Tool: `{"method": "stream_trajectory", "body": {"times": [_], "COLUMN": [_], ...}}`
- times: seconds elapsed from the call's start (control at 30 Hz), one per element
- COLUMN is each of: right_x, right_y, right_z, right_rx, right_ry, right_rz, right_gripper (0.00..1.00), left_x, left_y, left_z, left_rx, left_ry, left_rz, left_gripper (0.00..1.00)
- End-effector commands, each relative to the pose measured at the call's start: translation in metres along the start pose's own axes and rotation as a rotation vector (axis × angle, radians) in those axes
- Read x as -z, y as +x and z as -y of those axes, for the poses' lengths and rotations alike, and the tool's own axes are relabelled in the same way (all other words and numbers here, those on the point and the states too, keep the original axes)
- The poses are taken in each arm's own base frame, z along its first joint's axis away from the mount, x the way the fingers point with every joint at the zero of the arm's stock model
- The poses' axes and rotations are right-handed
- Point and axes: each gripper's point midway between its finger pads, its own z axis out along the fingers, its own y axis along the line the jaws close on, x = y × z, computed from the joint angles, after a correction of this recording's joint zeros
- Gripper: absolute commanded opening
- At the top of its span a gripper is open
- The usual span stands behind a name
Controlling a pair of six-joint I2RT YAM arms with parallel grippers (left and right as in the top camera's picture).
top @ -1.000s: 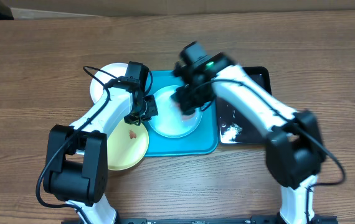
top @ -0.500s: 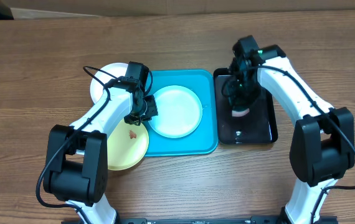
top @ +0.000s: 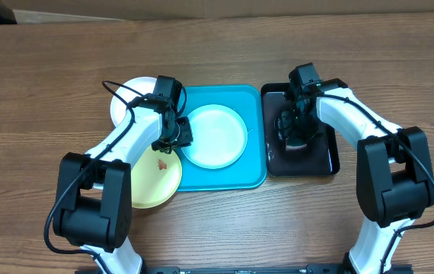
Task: Clean dirty plates on tray and stack at the side
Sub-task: 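Return the sponge to the black tray and raise the right arm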
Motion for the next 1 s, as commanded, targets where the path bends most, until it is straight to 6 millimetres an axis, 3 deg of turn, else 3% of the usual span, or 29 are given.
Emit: {"method": "stream_trajectory", "body": {"times": [0.0, 0.1, 0.23, 0.4, 0.53, 0.63, 0.8, 0.97], "right_x": [0.019, 0.043, 0.066, 0.066, 0.068, 0.074, 0.089, 0.091], "right_y": [-0.013, -0.029, -0.048, -0.044, -0.045, -0.050, -0.060, -0.054], "right_z": [-0.004, -0.004, 0.013, 0.033, 0.046, 0.054, 0.074, 0.111], "right_rx": [-0.011, -0.031, -0.126, -0.187, -0.220, -0.258, -0.344, -0.428], "right_ry": [-0.030, -0.060, -0.062, -0.053, -0.053, -0.106, -0.234, -0.209], "right_rz": [0.033, 0.062, 0.107, 0.088, 0.090, 0.107, 0.144, 0.149], "right_gripper": [0.72, 0.72, 0.73, 0.73, 0.71, 0.69, 0.68, 0.68], "left_x": [-0.005, -0.006, -0.010, -0.014, -0.014, -0.014, -0.012, 0.005], "left_y": [0.005, 0.006, 0.009, 0.010, 0.010, 0.012, 0.007, -0.010], "left_z": [-0.001, -0.001, 0.000, 0.007, 0.011, 0.010, 0.010, 0.014], "left_rx": [-0.007, -0.006, -0.010, -0.031, -0.041, -0.041, -0.053, -0.042], "left_ry": [-0.005, -0.006, -0.010, 0.000, 0.004, -0.001, 0.001, 0.018], "left_rz": [-0.021, -0.023, -0.021, -0.005, 0.002, -0.005, 0.005, 0.044], "left_gripper": [0.41, 0.41, 0.41, 0.31, 0.28, 0.04, 0.04, 0.04]}}
